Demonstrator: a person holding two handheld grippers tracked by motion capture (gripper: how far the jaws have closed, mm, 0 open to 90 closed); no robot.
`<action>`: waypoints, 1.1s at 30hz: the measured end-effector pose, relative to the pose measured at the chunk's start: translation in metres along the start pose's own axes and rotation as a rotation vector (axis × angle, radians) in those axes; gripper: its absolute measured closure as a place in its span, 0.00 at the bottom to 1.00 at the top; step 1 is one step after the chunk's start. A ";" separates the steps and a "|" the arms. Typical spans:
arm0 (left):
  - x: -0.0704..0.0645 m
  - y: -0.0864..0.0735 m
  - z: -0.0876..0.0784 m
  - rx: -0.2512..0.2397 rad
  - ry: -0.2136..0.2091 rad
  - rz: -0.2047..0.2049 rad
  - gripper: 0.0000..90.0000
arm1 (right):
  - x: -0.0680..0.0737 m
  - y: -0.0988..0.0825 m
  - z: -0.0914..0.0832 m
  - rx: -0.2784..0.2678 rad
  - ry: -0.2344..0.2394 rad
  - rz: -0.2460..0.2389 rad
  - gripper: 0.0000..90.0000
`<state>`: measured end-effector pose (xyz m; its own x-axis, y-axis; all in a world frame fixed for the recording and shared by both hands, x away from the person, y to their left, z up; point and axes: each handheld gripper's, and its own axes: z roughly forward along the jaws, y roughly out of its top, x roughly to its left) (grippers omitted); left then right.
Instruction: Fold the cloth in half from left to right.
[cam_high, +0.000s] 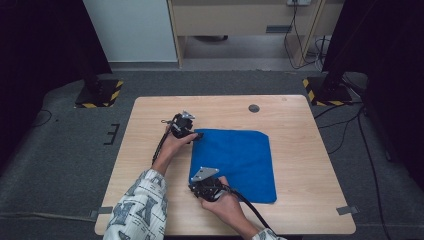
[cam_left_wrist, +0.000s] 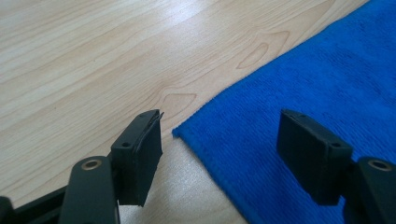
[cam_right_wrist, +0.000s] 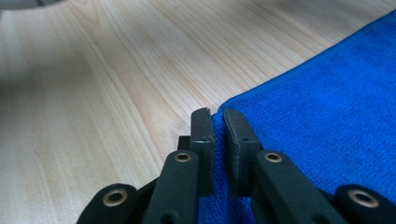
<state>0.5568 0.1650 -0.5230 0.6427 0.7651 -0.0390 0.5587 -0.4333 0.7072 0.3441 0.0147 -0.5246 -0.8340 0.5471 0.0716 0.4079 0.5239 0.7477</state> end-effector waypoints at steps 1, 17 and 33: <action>0.000 0.000 0.001 0.006 -0.002 0.003 0.34 | 0.001 0.000 0.000 0.000 0.003 -0.005 0.93; 0.003 -0.004 -0.001 0.038 -0.018 0.028 0.65 | 0.005 0.001 -0.001 0.003 0.022 -0.018 0.94; 0.003 -0.003 -0.013 0.021 -0.012 -0.016 0.98 | 0.007 0.005 -0.011 -0.015 0.017 -0.018 0.94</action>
<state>0.5503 0.1743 -0.5162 0.6397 0.7664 -0.0586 0.5798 -0.4312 0.6913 0.3365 0.0145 -0.5130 -0.8476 0.5262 0.0691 0.3869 0.5236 0.7590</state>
